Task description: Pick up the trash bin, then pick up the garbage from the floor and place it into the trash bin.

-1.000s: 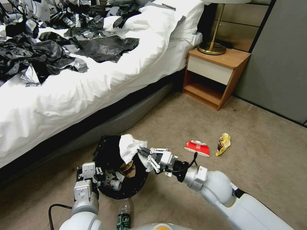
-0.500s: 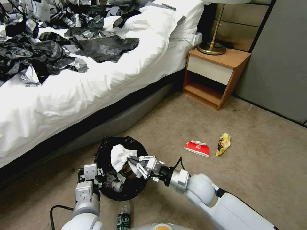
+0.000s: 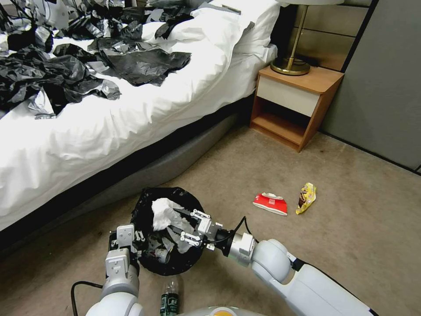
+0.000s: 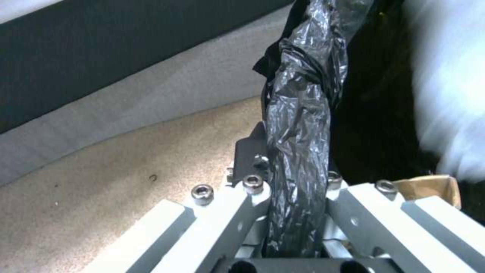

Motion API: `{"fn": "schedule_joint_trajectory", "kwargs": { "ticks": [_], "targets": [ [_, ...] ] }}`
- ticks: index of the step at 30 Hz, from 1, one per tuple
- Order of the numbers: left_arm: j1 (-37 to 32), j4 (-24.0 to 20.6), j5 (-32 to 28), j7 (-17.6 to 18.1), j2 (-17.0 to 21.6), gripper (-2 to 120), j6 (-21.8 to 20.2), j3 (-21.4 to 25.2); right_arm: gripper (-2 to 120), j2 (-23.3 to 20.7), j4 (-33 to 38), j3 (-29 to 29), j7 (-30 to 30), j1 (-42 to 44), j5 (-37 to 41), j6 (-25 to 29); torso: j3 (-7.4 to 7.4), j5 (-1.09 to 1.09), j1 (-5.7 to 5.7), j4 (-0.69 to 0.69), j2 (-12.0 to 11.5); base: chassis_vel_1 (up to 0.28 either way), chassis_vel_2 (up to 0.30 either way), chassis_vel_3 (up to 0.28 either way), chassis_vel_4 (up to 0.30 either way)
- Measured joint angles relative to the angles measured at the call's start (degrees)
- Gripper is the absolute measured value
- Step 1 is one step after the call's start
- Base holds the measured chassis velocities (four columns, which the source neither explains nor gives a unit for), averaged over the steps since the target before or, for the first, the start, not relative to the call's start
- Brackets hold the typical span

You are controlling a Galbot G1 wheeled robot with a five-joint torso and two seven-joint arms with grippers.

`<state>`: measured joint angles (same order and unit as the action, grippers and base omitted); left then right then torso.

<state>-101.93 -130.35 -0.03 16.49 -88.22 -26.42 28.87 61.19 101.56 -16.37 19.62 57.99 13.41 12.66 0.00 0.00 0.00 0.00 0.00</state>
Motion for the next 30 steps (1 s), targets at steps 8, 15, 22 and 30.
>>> {"fn": "schedule_joint_trajectory", "kwargs": {
  "ticks": [8,15,22,30],
  "targets": [
    [-0.2,0.0,0.0,0.0,0.1,2,0.0,0.0,90,-0.5,-0.1,-0.3,-0.5,-0.1,0.1,-0.2,0.00,0.00,0.00,0.00,0.0,0.000,0.000,0.000,0.000],
    [-0.3,-0.2,0.0,0.0,0.1,2,-0.1,-0.2,100,-1.4,0.5,-0.1,-0.5,-0.1,0.4,-0.5,0.00,0.00,0.00,0.00,0.0,0.000,0.000,0.000,0.000],
    [-0.3,-0.2,0.1,0.0,0.4,2,-0.1,0.0,100,-2.5,3.4,1.8,-0.6,0.6,0.5,-0.5,0.00,0.01,0.00,0.00,0.0,0.000,0.000,0.000,0.000],
    [0.4,0.7,-0.3,0.0,0.9,2,-0.1,1.0,100,-6.2,14.6,9.3,-4.7,3.8,1.6,-0.9,0.00,0.01,0.00,0.00,0.0,0.000,0.000,0.000,0.000]
  ]
}}
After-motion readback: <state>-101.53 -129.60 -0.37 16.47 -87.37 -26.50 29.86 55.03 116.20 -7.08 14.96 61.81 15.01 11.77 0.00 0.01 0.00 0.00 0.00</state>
